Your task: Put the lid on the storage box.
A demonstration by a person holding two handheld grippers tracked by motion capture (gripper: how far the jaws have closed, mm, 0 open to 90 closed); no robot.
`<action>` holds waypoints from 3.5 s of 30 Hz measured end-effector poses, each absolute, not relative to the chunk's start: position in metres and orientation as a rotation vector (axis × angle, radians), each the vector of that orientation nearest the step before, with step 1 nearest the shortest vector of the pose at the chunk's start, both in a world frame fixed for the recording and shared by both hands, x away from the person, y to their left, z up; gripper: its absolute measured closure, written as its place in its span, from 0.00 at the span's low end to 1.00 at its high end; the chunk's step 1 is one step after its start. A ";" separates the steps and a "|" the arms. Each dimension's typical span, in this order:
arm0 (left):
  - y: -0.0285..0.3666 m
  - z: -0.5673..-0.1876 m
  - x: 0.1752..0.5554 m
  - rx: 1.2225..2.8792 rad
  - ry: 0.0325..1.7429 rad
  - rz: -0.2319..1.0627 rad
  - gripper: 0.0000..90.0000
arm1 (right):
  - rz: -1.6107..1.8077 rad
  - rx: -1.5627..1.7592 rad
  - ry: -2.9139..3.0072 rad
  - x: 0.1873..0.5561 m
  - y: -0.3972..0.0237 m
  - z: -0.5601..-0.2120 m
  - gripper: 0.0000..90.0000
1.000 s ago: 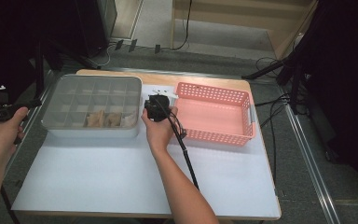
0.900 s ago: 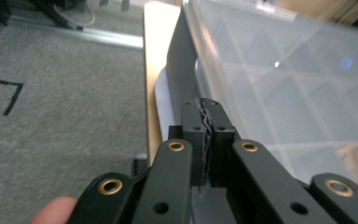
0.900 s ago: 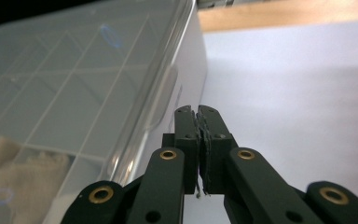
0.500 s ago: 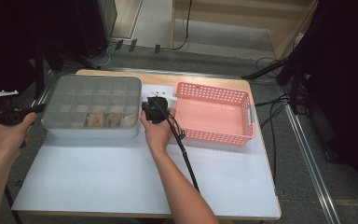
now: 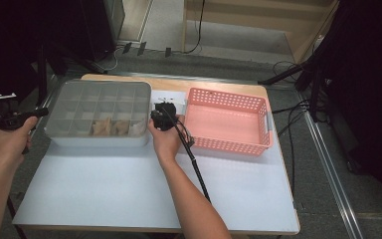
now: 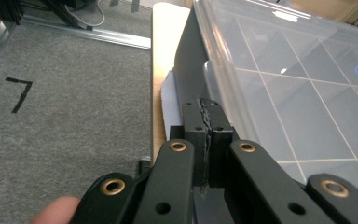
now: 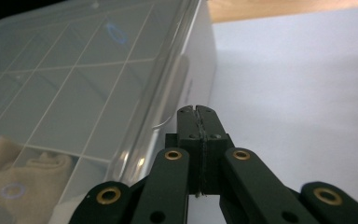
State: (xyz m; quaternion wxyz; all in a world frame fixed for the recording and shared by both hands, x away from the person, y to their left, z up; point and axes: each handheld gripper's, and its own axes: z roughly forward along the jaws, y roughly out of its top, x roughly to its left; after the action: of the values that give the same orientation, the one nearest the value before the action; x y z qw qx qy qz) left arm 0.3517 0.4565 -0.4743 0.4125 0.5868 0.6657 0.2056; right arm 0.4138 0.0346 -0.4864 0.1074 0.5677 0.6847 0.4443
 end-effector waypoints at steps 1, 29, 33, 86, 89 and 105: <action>0.456 -0.474 0.353 1.485 1.674 0.523 1.00 | 1.312 1.675 2.027 0.414 0.036 -0.488 1.00; 0.455 -0.469 0.350 1.441 1.697 0.580 0.94 | 1.284 1.664 1.957 0.412 0.034 -0.485 0.96; 0.460 -0.459 0.338 1.416 1.651 0.584 0.93 | 1.323 1.605 1.908 0.405 0.030 -0.472 0.95; 0.468 -0.489 0.357 1.295 1.653 0.327 1.00 | 1.222 1.670 2.014 0.433 0.040 -0.478 1.00; 0.469 -0.489 0.357 1.297 1.649 0.311 1.00 | 1.208 1.655 2.025 0.434 0.040 -0.477 1.00; 0.472 -0.490 0.357 1.277 1.685 0.319 1.00 | 1.119 1.630 2.029 0.433 0.041 -0.476 0.98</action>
State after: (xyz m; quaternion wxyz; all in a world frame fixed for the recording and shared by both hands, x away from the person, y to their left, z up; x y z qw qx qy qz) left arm 0.3566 0.4716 -0.4899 0.4811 0.5236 0.6909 0.1310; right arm 0.4331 0.0405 -0.4756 0.1537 0.5684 0.7078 0.3903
